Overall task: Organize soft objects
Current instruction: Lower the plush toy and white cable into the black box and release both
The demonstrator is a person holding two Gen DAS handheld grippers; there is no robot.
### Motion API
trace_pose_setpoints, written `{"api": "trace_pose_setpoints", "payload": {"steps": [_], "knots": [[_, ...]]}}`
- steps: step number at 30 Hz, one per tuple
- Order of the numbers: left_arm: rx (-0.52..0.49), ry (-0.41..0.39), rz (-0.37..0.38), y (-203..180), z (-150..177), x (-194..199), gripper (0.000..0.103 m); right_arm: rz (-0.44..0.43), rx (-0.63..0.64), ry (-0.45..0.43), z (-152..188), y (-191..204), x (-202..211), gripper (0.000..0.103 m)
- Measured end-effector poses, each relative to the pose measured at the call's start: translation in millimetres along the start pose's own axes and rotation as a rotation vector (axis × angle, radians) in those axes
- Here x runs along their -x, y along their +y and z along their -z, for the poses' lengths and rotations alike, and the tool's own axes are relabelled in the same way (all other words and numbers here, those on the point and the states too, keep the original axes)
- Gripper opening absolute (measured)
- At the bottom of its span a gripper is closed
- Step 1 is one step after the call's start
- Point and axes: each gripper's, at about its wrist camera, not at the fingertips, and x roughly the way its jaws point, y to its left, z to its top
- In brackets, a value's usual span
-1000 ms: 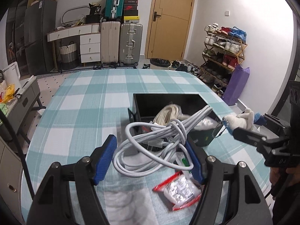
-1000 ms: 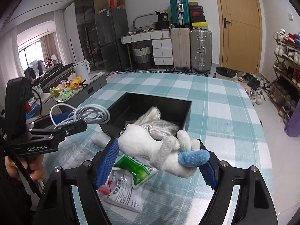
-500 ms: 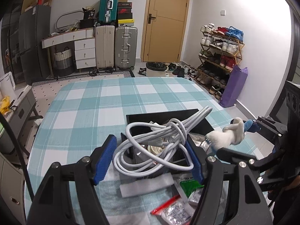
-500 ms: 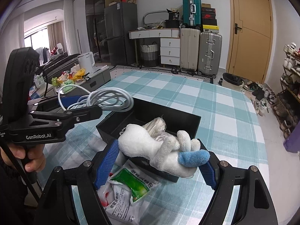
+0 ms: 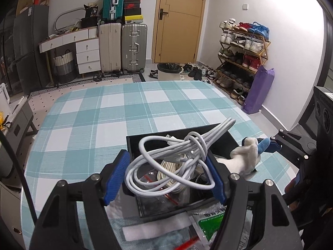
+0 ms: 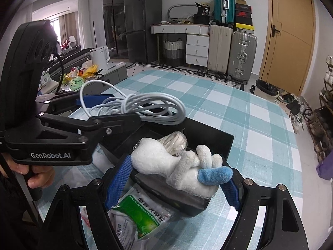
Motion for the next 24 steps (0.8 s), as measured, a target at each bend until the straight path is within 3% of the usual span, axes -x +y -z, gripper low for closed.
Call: {"api": "trace_pose_setpoints", "payload": {"steps": [18, 24], "knots": [[-0.014, 0.065, 0.012, -1.7, 2.2, -34.0, 0.071, -0.013, 0.032, 0.043, -3.1, -8.8, -38.2, 0.081], [-0.026, 0.075, 0.007, -3.3, 2.0, -37.3, 0.071, -0.003, 0.043, 0.035, -3.3, -9.5, -40.0, 0.088]]}}
